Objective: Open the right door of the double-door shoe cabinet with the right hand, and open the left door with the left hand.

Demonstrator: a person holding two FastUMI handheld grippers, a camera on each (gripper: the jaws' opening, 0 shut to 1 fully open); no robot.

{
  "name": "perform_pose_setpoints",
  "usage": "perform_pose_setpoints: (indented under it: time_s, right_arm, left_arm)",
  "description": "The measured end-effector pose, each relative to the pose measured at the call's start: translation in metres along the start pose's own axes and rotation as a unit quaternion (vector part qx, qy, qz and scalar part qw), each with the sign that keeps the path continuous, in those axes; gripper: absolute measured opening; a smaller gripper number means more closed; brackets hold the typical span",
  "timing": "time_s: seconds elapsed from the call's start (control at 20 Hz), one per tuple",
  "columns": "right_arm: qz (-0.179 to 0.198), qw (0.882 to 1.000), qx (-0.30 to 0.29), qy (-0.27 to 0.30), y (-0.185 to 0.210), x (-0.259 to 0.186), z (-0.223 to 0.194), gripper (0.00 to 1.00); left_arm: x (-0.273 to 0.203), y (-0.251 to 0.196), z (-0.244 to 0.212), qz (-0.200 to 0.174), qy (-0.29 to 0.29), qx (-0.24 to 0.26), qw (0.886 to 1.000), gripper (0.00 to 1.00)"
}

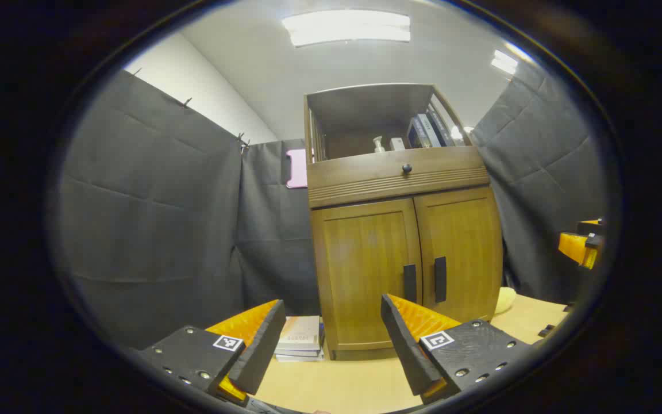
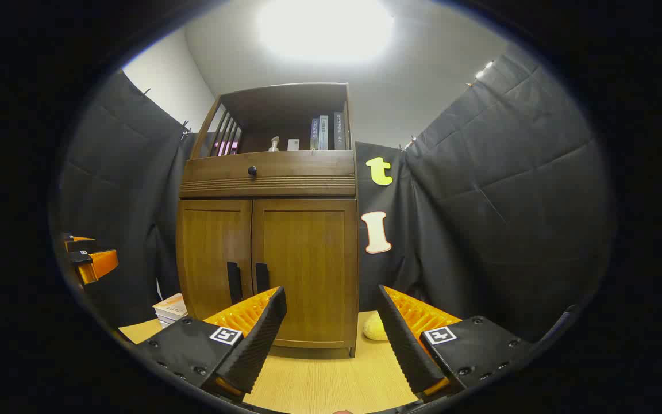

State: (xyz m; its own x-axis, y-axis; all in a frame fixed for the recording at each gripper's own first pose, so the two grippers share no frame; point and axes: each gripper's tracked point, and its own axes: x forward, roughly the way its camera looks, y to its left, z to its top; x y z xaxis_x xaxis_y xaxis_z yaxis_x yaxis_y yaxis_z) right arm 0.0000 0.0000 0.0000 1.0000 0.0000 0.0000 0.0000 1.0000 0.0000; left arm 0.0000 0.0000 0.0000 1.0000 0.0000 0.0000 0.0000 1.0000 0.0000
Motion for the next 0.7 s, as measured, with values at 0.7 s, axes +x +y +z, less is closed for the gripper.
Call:
perform_pose_setpoints:
  time_s: [0.7]
  right_arm:
    - [0.002,1.0,-0.002,0.001,-0.0023,0.005,-0.0017,0.99]
  left_arm:
    - [-0.0006,-0.0013,0.0014,-0.011,-0.011,-0.003,1.0,0.97]
